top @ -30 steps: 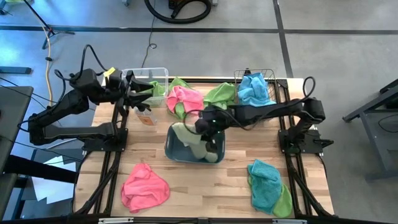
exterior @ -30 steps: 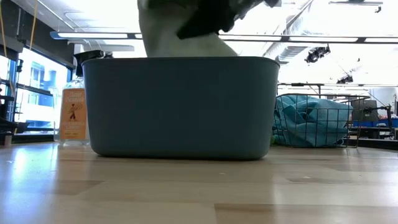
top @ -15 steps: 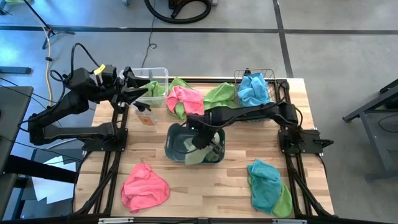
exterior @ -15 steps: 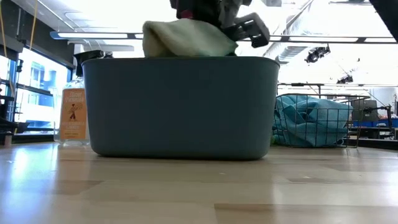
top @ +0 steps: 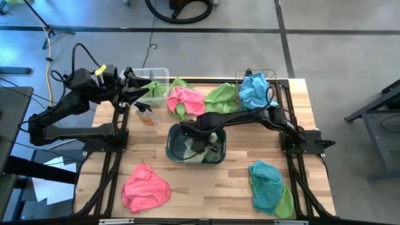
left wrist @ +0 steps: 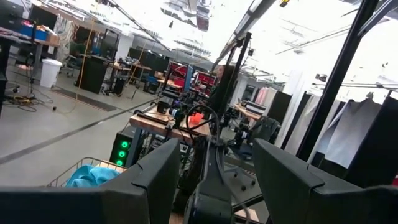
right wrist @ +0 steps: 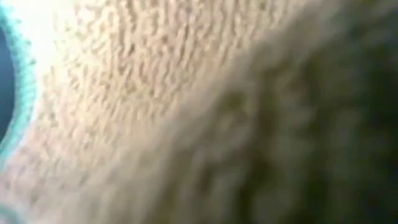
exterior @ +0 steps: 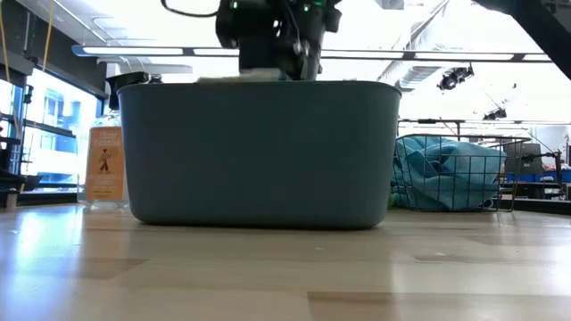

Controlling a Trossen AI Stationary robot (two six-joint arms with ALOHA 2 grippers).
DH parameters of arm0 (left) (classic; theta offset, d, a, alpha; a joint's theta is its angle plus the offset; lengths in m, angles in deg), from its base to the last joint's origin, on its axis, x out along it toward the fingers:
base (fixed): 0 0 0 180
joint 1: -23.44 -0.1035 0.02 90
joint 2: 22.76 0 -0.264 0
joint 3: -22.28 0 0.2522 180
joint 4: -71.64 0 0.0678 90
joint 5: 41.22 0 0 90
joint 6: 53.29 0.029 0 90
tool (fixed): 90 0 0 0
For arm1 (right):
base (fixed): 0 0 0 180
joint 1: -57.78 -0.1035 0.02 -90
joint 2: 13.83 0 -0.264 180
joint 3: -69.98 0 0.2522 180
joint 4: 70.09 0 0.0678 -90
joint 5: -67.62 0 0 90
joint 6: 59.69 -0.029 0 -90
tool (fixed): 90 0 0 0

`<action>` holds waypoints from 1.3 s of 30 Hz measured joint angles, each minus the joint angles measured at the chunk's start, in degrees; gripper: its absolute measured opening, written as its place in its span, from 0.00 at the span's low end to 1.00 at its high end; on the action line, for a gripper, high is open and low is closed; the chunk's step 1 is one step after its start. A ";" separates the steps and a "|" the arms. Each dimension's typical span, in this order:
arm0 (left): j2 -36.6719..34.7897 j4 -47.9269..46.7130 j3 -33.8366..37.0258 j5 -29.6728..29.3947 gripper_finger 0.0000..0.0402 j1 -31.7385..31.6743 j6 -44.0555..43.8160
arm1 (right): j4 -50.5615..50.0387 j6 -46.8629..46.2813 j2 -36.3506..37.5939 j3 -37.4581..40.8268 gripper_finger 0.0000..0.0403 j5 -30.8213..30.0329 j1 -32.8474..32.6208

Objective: Sort microfiber towel by color & place in baskets
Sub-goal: Put the green microfiber cloth into the blue bin

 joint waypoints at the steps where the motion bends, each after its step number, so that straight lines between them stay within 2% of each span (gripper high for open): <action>1: 0.00 0.00 0.00 0.00 0.47 0.00 0.00 | -0.49 0.82 -0.41 0.00 0.00 -0.74 -0.05; 5: 0.01 -0.02 0.00 -0.09 0.47 0.00 0.04 | -1.85 2.75 -2.01 0.00 0.00 -3.75 -0.28; 10: 0.00 -0.02 0.00 -0.09 0.47 0.00 0.09 | -1.59 2.88 -3.15 0.00 0.00 -3.99 -0.33; 19: 0.00 -0.02 0.00 -0.09 0.47 0.00 0.10 | 1.07 1.80 -3.49 0.02 0.00 -0.53 -1.03; 23: 0.00 -0.04 0.00 -0.08 0.47 0.00 0.10 | 1.69 -0.66 -3.49 0.02 0.04 -0.14 -1.02; 27: 0.00 -0.02 0.00 -0.07 0.47 0.00 0.11 | 3.56 -6.12 -3.49 0.04 0.12 -1.69 -1.03; 31: 0.00 -0.02 0.00 -0.07 0.47 0.00 0.13 | 4.14 -10.67 -3.49 0.04 0.27 -3.09 -1.03; 35: 0.00 -0.02 0.00 -0.04 0.47 0.00 0.16 | 4.06 -11.24 -2.55 0.09 0.42 -3.16 -1.05; 39: 0.00 -0.04 0.00 -0.04 0.47 0.00 0.16 | 3.12 -10.31 -0.69 0.07 0.51 -4.15 -1.05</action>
